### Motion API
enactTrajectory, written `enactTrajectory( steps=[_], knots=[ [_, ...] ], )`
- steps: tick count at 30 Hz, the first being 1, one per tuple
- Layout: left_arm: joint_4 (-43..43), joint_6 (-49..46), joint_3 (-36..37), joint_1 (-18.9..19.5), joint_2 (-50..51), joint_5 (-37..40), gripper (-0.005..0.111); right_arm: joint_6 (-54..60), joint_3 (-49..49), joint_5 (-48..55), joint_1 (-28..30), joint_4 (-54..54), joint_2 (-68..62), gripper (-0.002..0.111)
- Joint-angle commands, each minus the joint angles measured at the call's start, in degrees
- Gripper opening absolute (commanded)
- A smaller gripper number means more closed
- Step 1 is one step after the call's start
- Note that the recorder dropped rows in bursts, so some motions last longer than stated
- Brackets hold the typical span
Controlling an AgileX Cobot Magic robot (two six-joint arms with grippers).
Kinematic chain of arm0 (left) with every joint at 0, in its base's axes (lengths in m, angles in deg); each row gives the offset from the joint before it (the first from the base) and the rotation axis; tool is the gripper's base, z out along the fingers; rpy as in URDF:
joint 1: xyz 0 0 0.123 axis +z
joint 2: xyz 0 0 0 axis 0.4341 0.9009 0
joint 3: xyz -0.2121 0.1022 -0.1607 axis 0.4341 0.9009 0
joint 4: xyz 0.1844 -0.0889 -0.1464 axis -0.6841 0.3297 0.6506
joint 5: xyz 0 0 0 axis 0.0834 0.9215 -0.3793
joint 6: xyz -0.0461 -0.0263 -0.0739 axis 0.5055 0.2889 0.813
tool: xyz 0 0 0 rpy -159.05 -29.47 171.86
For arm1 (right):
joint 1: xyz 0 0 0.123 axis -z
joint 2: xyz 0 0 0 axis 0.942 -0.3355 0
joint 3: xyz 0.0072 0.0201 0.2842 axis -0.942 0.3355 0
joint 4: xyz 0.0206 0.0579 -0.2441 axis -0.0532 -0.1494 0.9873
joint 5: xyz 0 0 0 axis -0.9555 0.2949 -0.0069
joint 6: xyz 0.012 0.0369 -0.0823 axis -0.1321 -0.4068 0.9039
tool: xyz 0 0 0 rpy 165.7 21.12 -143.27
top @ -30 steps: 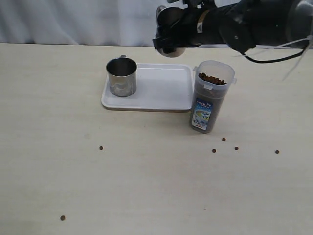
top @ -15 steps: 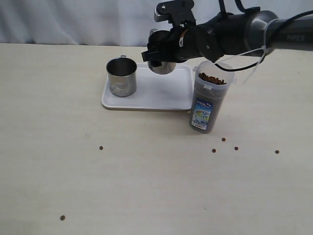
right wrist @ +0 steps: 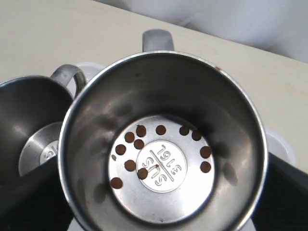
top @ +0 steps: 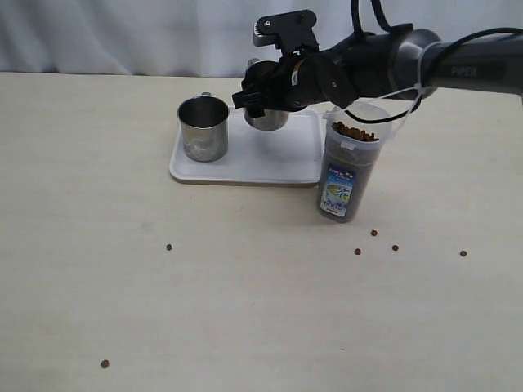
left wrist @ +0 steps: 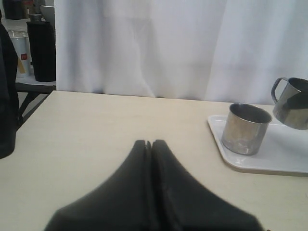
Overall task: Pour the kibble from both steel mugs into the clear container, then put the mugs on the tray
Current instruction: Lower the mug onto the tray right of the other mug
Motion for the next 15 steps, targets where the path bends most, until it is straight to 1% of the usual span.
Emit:
enactTrajectory(
  steps=[1, 4, 15],
  knots=[
    [0.13, -0.14, 0.13, -0.37, -0.15, -0.58, 0.000, 0.36, -5.60, 4.98, -0.04, -0.15, -2.27, 0.004],
    [0.13, -0.14, 0.13, -0.37, -0.15, -0.58, 0.000, 0.36, -7.03, 5.44, -0.04, -0.15, -3.43, 0.004],
    [0.13, -0.14, 0.13, -0.37, -0.15, -0.58, 0.000, 0.36, -7.36, 7.63, -0.04, -0.35, -5.49, 0.004]
  ],
)
